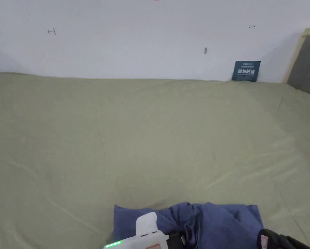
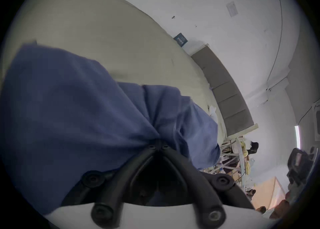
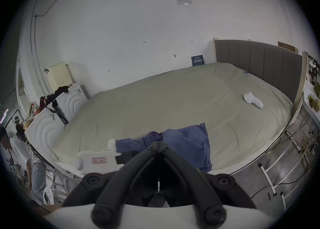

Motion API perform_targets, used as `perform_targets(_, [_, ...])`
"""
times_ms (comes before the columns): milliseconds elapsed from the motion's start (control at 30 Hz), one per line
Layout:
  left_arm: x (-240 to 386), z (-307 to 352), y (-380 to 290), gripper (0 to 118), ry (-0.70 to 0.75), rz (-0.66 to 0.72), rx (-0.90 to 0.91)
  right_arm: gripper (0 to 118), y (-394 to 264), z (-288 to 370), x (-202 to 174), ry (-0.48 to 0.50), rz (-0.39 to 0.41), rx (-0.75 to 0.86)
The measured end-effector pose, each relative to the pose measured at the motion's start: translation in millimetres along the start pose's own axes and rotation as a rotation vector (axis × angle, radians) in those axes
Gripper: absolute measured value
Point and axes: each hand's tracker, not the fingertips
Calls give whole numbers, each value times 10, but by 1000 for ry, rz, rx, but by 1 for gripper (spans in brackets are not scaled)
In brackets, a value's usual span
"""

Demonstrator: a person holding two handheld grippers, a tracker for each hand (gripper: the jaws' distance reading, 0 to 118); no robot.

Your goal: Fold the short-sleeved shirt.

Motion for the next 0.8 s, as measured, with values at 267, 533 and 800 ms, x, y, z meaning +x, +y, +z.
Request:
perform_targets(267, [388,-324,-197,0,-65,1,7,2,-13,64,-108,14,43,-14])
perform_targets(533, [143,452,212,0,-67,-34,54,2,2,37,-177,34,66,-18])
perform_targets(800, [-519,1412,579,0,151,-164,9,2,63,-172,-226,69,82,-8])
